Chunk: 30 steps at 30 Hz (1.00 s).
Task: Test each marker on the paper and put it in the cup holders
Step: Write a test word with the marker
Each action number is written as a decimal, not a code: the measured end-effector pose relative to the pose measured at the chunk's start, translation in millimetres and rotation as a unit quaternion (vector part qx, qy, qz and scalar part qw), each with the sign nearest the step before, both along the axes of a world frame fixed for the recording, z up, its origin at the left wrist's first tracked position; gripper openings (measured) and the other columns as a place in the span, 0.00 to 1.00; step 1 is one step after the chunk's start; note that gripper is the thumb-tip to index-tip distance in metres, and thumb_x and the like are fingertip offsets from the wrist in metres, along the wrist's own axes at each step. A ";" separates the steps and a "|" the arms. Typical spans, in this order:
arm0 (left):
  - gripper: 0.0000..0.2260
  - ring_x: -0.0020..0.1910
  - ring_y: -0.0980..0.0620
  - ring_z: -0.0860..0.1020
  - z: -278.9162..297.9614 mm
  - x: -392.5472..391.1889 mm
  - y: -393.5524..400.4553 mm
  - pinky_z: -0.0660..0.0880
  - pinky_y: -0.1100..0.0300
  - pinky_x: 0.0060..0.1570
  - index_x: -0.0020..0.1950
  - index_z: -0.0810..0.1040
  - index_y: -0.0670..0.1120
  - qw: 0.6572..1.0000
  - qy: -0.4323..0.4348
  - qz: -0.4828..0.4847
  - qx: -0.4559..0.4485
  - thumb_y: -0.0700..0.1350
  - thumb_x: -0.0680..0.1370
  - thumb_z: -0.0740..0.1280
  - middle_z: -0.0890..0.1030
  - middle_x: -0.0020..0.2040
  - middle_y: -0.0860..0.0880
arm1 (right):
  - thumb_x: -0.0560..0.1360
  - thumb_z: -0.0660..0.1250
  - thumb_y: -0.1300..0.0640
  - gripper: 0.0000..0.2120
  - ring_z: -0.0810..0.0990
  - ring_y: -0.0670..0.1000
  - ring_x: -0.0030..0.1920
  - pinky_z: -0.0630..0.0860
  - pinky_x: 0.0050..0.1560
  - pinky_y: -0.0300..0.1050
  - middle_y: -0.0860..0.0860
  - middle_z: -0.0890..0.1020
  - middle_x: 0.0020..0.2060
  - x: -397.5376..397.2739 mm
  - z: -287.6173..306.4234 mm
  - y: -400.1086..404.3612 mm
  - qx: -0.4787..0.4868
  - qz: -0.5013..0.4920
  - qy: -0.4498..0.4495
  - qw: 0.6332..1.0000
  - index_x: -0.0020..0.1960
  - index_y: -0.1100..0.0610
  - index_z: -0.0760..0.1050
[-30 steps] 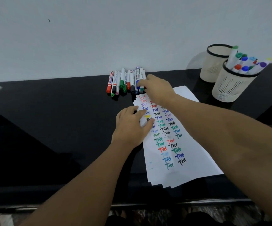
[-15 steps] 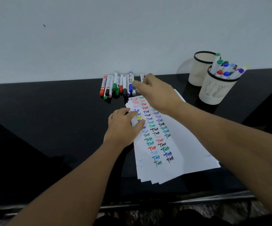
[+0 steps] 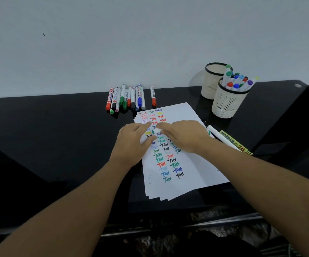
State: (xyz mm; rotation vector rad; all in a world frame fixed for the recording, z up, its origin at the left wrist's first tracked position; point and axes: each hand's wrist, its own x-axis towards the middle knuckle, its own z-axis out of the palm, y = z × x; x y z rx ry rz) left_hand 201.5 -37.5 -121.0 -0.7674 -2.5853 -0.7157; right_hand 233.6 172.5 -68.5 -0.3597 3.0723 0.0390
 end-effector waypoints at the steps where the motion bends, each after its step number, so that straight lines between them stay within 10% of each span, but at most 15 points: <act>1: 0.21 0.56 0.47 0.77 -1.0 -0.6 0.0 0.75 0.46 0.59 0.68 0.79 0.46 1.000 0.014 -0.008 -0.001 0.54 0.78 0.72 0.83 0.56 0.49 | 0.87 0.46 0.41 0.22 0.81 0.56 0.56 0.74 0.45 0.50 0.50 0.82 0.55 1.7 0.5 -0.8 0.006 0.005 -0.001 1.000 0.80 0.39 0.59; 9: 0.12 0.59 0.46 0.76 -0.4 -2.1 -2.8 0.73 0.48 0.61 0.62 0.82 0.44 1.000 0.018 -0.020 -0.013 0.48 0.81 0.69 0.83 0.56 0.48 | 0.86 0.51 0.39 0.21 0.80 0.51 0.45 0.74 0.39 0.47 0.47 0.82 0.49 4.2 -1.8 -8.3 -0.051 -0.006 0.008 0.999 0.76 0.43 0.61; 13: 0.15 0.62 0.49 0.74 2.4 -1.3 -2.2 0.69 0.54 0.64 0.64 0.81 0.46 0.999 -0.035 0.014 -0.024 0.52 0.81 0.68 0.82 0.59 0.50 | 0.84 0.58 0.57 0.20 0.76 0.52 0.36 0.69 0.33 0.49 0.52 0.75 0.38 9.8 1.1 -1.9 -0.230 -0.109 0.017 0.967 0.73 0.50 0.56; 16: 0.21 0.66 0.49 0.73 3.1 -0.8 -2.0 0.69 0.52 0.67 0.70 0.78 0.48 0.998 -0.051 0.015 -0.018 0.55 0.80 0.68 0.80 0.65 0.50 | 0.83 0.56 0.65 0.15 0.81 0.56 0.46 0.80 0.47 0.55 0.55 0.80 0.49 16.6 8.2 0.7 -0.292 -0.148 0.024 0.945 0.64 0.50 0.70; 22: 0.35 0.77 0.46 0.64 0.6 -5.3 0.3 0.61 0.44 0.75 0.80 0.58 0.63 0.986 -0.091 -0.032 -0.135 0.74 0.75 0.50 0.68 0.78 0.49 | 0.83 0.57 0.66 0.18 0.87 0.50 0.51 0.82 0.61 0.51 0.52 0.80 0.59 39.5 4.4 3.5 -0.644 -0.246 -0.026 0.724 0.61 0.49 0.79; 30: 0.32 0.80 0.45 0.55 3.8 -4.3 1.2 0.51 0.44 0.77 0.79 0.51 0.69 0.972 -0.109 -0.034 -0.203 0.76 0.75 0.44 0.59 0.81 0.49 | 0.83 0.67 0.59 0.09 0.85 0.50 0.44 0.77 0.49 0.43 0.52 0.80 0.45 84.7 -20.8 7.9 -0.593 -0.202 0.072 0.776 0.55 0.46 0.70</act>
